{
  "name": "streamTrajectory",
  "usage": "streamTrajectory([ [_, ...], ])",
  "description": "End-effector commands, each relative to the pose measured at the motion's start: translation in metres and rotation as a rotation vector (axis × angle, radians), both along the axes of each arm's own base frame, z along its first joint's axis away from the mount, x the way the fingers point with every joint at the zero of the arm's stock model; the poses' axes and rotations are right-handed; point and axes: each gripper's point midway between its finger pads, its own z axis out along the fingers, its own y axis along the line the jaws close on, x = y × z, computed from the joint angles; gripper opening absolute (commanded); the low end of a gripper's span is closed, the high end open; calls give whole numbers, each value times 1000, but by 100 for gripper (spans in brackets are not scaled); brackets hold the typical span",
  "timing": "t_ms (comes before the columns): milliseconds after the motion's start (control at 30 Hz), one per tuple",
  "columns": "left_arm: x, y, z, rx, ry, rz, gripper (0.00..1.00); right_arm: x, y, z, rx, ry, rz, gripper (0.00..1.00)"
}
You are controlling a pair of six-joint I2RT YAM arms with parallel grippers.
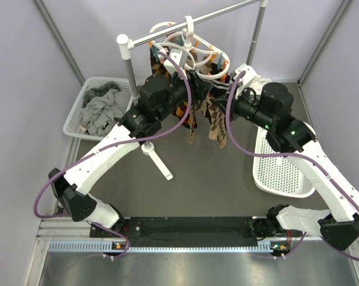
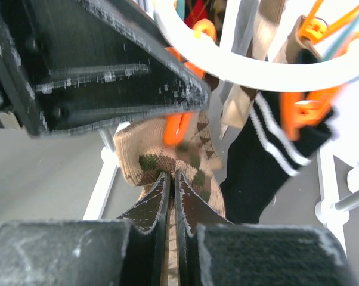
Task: Clip the socks to the hanger
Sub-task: Clamp the sock onto the hanger, then reset both arms
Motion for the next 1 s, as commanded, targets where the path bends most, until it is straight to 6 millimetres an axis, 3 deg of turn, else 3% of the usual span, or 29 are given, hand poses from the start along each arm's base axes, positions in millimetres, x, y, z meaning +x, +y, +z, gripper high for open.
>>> streamTrajectory([
  [0,-8,12,32,-51,-58,17,55,-8,0,49,88,-117,5,0],
  [33,-9,14,33,-52,-61,21,64,-8,-1,49,90,-117,3,0],
  [100,-14,22,44,-67,-81,34,72,-8,0,49,92,-112,3,0],
  [267,-33,45,66,-101,-120,52,89,-7,-9,42,101,-99,-50,31],
  [300,-36,50,67,-102,-123,57,91,-6,-13,41,102,-98,-68,44],
  [433,-56,78,71,-105,-137,94,96,-5,-42,25,83,-76,-213,65],
  [533,-65,103,59,-71,-128,151,97,-4,-69,5,65,-27,-350,78],
  [600,-65,119,35,-8,-92,215,98,-14,-86,3,76,-26,-407,87],
  [633,-73,133,36,-8,-98,241,98,-14,-98,-12,54,-3,-466,91],
  [667,-76,142,26,19,-83,263,99,-24,-110,-8,83,-14,-495,94],
  [700,-77,147,9,52,-59,282,99,-28,-118,-13,85,-9,-524,99],
  [733,-85,165,11,40,-67,322,99,-29,-131,-31,59,13,-587,99],
  [767,-88,173,5,53,-65,341,99,-34,-140,-33,78,17,-621,99],
  [800,-90,181,-15,94,-39,364,99,-45,-153,-30,110,-2,-651,99],
  [867,-102,209,-19,90,-47,434,99,-55,-173,-48,106,9,-725,99],
  [900,-105,217,-34,116,-30,458,99,-66,-185,-52,131,-7,-749,99],
  [967,-117,247,-36,85,-42,540,99,-76,-203,-59,144,-19,-813,99],
])
